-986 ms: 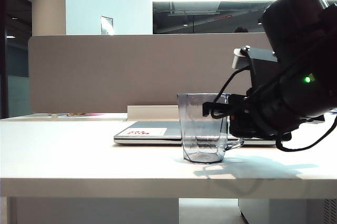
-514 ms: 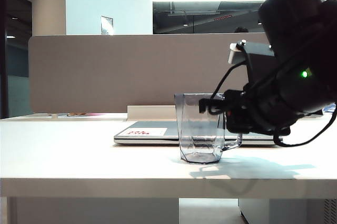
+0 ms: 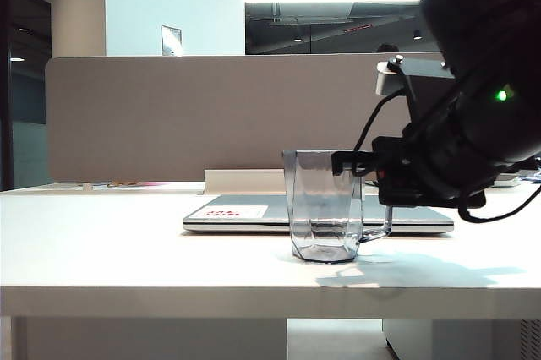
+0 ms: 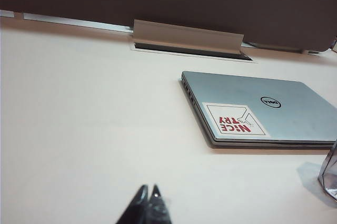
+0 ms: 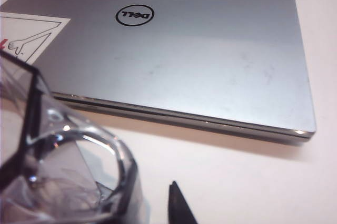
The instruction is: Pick up the water cup and place it on the side of the laptop close to you.
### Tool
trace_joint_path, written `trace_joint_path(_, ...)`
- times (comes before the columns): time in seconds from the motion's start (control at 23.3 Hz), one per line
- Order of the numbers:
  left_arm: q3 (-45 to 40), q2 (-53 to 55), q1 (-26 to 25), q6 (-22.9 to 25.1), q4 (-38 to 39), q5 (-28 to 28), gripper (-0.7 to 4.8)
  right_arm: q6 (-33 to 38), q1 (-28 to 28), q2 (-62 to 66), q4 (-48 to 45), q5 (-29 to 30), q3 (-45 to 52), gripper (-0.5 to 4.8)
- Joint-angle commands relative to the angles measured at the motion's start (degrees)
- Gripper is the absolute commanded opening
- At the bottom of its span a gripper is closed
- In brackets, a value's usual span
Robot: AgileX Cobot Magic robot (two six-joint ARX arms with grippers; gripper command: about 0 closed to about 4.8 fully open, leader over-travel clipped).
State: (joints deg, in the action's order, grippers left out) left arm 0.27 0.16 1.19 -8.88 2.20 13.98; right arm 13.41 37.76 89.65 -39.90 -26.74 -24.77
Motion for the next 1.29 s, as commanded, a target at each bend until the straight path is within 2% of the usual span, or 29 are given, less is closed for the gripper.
trace_joint_path(0.04,0.2,0.1,0.1,-0.2,-0.5,0.3,-0.06,-0.2,0.1,-2.1,1.5,-0.2,-0.1,1.28)
trace_joint_path(0.17,0.2,0.1,0.1,-0.2,-0.5,0.3,-0.06,-0.2,0.1,-3.2,1.6,-0.1,-0.1,1.51)
trace_joint_path(0.47,0.2,0.1,0.1,-0.2,-0.5,0.3,-0.06,0.1,0.1,-3.2,5.4,3.5,-0.1,1.51)
trace_joint_path(0.9,0.2,0.1,0.1,-0.2,-0.5,0.3,-0.06,0.1,1.5,-6.3,11.5,2.9,-0.1,1.49)
trace_joint_path(1.11,0.2,0.1,0.1,-0.2,-0.2,0.3,-0.06,0.0,1.4,-12.6,15.0,2.3,-0.1,1.48)
trace_joint_path(1.2,0.2,0.1,0.1,-0.2,0.1,0.2,-0.06,-0.2,1.4,-15.7,16.9,0.9,-0.1,1.29)
trace_joint_path(1.29,0.2,0.1,0.0,-0.1,0.3,0.0,-0.06,-0.4,1.4,-18.9,19.3,-0.9,-0.1,0.62)
